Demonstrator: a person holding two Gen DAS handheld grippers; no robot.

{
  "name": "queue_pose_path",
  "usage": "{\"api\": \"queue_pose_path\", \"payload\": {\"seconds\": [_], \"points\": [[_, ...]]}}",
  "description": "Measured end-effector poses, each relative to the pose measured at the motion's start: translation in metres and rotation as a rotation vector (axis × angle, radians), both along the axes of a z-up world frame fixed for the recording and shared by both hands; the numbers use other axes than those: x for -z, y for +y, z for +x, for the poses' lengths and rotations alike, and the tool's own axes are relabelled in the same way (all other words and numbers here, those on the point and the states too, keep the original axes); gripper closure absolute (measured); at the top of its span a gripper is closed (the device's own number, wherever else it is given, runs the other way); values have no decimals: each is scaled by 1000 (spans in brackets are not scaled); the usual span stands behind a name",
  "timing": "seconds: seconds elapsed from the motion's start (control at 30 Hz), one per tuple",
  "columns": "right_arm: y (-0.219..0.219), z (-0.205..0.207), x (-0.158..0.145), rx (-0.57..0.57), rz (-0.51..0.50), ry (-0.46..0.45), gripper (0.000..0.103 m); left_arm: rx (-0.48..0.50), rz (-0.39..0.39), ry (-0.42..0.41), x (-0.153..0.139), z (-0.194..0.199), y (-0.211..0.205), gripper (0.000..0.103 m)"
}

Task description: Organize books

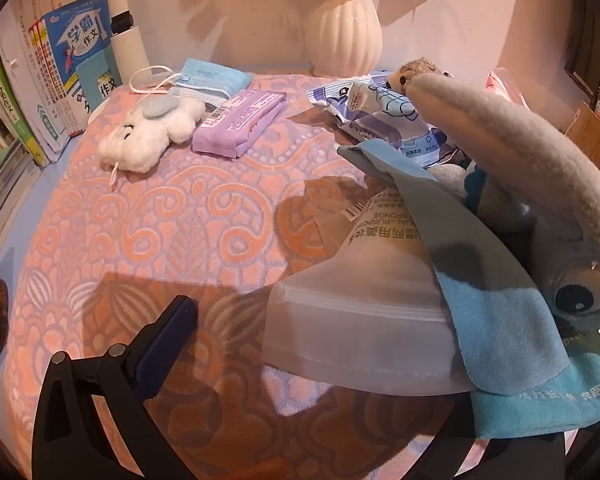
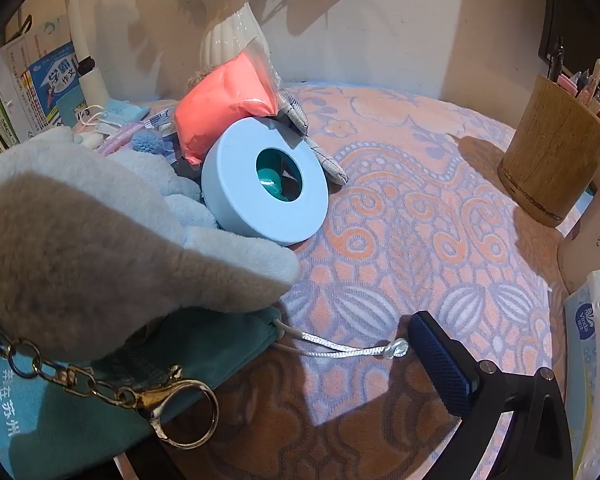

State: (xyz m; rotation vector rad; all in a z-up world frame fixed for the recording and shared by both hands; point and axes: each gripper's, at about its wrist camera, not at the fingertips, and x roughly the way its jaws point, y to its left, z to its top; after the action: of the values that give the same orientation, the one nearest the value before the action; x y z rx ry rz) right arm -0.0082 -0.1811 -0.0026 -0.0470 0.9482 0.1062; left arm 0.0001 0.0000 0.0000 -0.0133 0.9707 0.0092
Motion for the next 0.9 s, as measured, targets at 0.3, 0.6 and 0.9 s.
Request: {"api": "queue_pose_path", "payload": {"seconds": [0.3,0.6,0.9], "points": [[0,0,0,0,0,0,0,-19,2,-4,0,-2,-4,0],[0,0,0,0,-2,0,0,27,-11,13,-10,-13,-2,1],[-5,-24,-9,-15,3,146,0,-12,-38,-147,-58,-72,18,1]]}}
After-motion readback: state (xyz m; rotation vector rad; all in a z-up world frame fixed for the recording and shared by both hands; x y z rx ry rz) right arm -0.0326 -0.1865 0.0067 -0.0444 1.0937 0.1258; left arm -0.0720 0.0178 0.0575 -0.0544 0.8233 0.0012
